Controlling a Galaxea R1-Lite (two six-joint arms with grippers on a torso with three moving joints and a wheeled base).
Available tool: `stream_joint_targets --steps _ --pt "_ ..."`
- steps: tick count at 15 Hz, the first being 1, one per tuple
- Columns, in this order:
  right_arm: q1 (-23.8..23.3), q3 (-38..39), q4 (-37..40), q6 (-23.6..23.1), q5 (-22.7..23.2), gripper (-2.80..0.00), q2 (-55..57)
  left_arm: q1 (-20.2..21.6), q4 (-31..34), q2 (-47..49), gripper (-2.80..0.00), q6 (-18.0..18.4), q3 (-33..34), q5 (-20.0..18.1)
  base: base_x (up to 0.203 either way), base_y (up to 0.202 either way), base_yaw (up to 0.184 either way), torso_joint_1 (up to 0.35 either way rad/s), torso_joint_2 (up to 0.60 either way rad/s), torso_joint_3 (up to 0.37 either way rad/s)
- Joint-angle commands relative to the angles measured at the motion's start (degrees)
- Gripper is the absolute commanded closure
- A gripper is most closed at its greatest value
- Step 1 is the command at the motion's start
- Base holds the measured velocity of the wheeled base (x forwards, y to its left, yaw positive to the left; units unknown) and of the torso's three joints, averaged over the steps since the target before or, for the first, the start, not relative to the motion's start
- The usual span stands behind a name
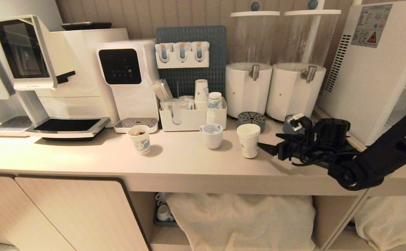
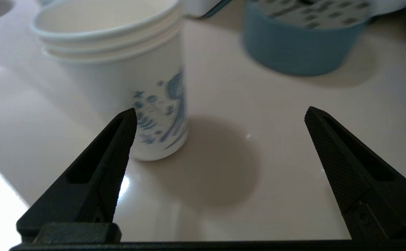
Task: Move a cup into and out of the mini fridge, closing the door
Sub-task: Put the paper cup in the freezer
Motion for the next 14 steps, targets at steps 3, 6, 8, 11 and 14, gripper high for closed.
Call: stream_joint_targets --steps 3,6,8,11,14 --pt "1.45 -0.16 0.24 0.00 0.15 -2.80 0.96 -0.02 -0.05 -0.19 0.00 -0.33 2.29 0.12 0.000 0.000 0.000 0.000 0.00 0.000" --pt "1.44 0.96 0.39 0.17 0.22 -2.80 0.19 -0.02 -0.05 -0.19 0.00 -0.48 2.29 0.39 0.000 0.000 0.000 0.000 0.00 0.000" --pt "1.58 0.75 1.44 0.25 0.28 -2.80 -0.38 -0.02 -0.05 -0.19 0.00 -0.48 2.29 0.48 0.000 0.000 0.000 0.000 0.00 0.000" --pt "3.12 1.49 2.67 0.33 2.32 -2.80 -1.76 -0.02 -0.05 -0.19 0.00 -0.57 2.29 0.48 0.000 0.000 0.000 0.000 0.00 0.000" --pt "3.85 0.17 3.88 0.35 2.38 -2.80 -1.48 -0.02 -0.14 -0.19 0.00 -0.66 2.29 0.48 0.000 0.000 0.000 0.000 0.00 0.000"
